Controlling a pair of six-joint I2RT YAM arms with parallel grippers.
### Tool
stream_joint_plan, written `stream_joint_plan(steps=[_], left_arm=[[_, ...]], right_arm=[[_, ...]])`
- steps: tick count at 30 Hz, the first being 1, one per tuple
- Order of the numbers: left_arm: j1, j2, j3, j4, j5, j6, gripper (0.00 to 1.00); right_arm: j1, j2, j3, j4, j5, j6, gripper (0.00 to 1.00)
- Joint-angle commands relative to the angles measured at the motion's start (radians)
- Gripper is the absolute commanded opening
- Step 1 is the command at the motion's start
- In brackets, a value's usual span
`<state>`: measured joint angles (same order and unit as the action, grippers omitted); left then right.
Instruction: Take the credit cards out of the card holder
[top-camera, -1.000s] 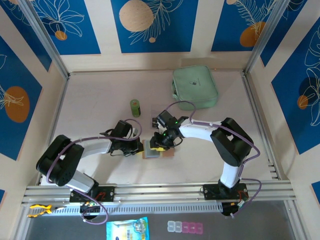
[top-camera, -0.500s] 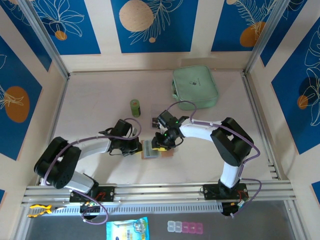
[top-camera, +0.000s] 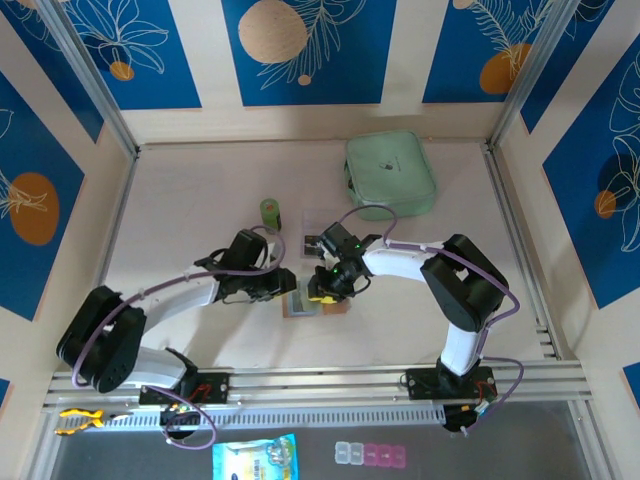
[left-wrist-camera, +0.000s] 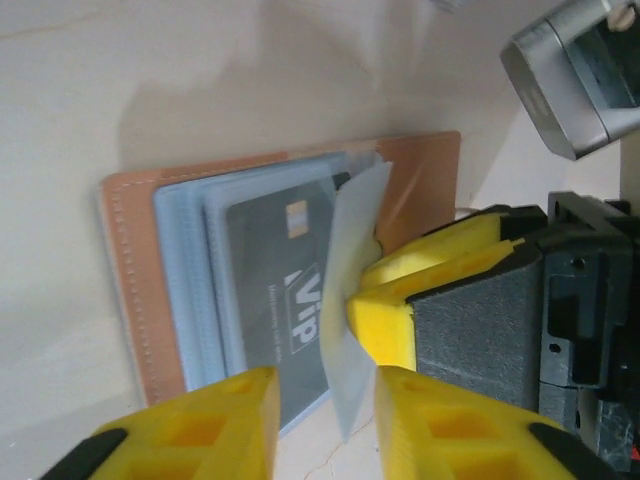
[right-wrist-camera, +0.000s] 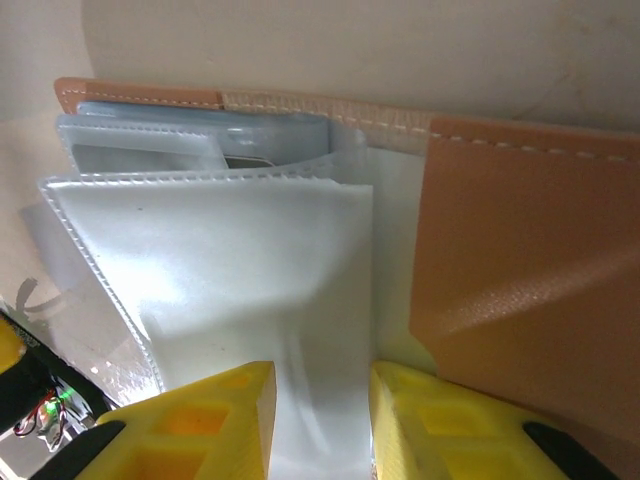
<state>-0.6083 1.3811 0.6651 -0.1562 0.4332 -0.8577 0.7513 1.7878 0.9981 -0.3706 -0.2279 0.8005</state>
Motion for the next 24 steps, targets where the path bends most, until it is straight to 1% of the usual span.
stream_joint_plan(steps=[1,4,11,20,24], left_arm=[[-0.022,0.035,0.012,0.059,0.031,-0.047,0.36],[-0.028,0.053,0.004,0.096,0.033,-0.069,0.37],[-0.041,0.099,0.011,0.13,0.04,-0.081,0.31],[-0.047,0.13,0.033,0.109,0.034,-0.079,0.28],[-0.051,0.125,0.055,0.094,0.032,-0.076,0.28]], right_arm=[[-0.004,-0.021,-0.018,0.006,-0.024,-0.014,0.32],[-0.006,-0.025,-0.019,0.003,-0.025,-0.015,0.32],[-0.009,-0.04,-0.03,0.004,-0.022,-0.016,0.31],[-0.017,-0.091,-0.06,-0.006,-0.009,-0.014,0.31],[-0.023,-0.143,-0.064,-0.041,0.017,-0.023,0.3]])
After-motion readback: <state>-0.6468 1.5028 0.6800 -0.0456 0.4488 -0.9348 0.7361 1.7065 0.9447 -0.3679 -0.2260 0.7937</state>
